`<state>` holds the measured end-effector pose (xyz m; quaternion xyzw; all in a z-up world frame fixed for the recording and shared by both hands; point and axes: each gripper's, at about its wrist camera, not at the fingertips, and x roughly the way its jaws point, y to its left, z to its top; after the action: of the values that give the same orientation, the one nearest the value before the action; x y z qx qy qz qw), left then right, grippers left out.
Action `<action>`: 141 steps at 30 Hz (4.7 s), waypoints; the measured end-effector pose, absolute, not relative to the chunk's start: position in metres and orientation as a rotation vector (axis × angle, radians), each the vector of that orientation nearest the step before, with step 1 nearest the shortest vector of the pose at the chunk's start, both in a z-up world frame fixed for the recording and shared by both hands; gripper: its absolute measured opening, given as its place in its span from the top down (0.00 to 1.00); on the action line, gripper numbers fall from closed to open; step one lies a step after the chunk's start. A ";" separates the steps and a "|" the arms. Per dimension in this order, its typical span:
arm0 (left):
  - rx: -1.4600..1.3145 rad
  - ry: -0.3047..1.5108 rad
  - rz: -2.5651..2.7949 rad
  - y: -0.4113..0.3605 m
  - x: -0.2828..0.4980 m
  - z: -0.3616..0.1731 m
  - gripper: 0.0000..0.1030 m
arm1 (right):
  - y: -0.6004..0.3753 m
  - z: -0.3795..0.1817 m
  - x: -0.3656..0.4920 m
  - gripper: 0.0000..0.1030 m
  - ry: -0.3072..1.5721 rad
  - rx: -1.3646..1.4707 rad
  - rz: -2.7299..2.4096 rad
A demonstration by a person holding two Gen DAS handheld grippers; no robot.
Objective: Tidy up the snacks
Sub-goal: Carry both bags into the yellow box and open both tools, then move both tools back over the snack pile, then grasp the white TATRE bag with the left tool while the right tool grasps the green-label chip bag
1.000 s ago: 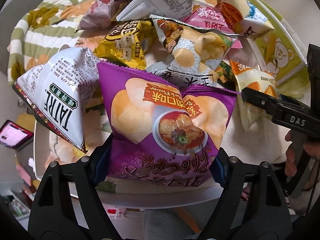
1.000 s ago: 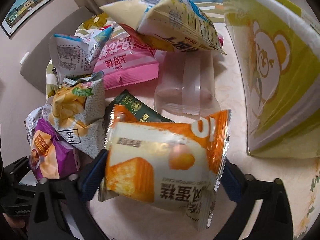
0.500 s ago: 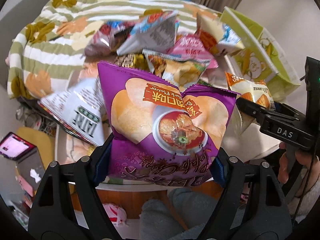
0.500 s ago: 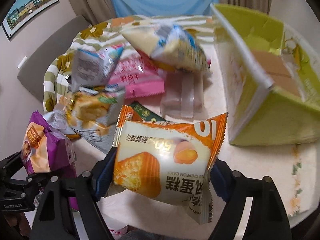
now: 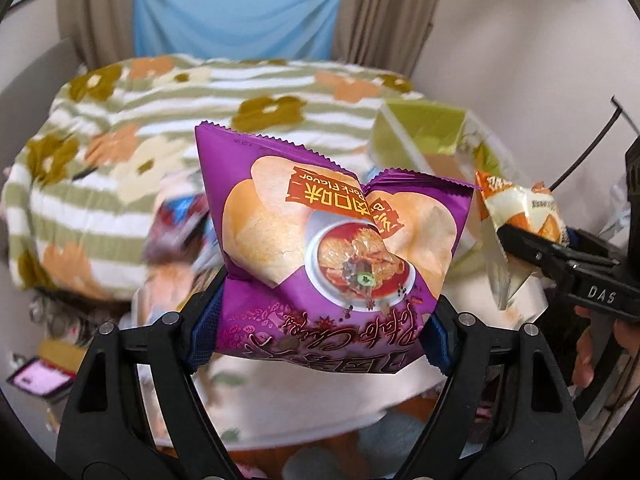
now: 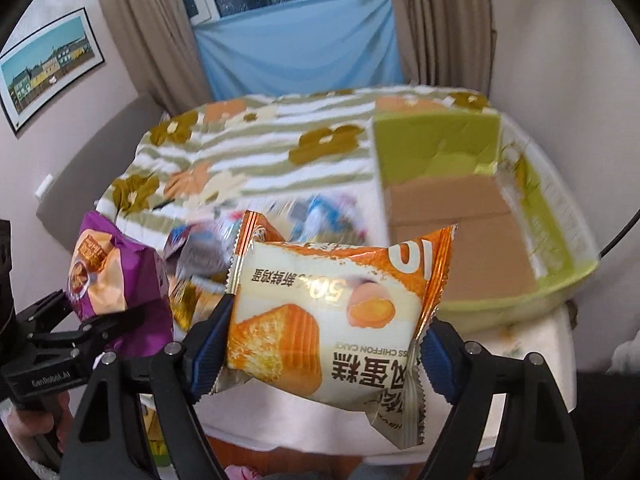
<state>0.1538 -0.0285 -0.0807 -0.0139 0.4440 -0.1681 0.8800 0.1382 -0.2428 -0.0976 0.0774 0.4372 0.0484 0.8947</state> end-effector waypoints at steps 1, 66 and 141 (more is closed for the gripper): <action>-0.033 0.914 -0.365 -0.040 0.163 -0.074 0.23 | -0.253 -0.092 0.143 0.23 0.900 0.165 0.095; 0.084 1.070 -0.282 -0.278 0.338 -0.127 0.01 | -0.449 -0.118 0.328 0.04 0.991 0.129 0.076; 0.293 1.260 -0.320 0.088 0.192 -0.244 0.01 | -0.102 -0.207 0.167 0.04 1.035 0.249 0.113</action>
<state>0.1916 0.0877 -0.2443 0.1361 0.5846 -0.1483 0.7860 0.1667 -0.1021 -0.2070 0.1187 0.4930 0.0537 0.8602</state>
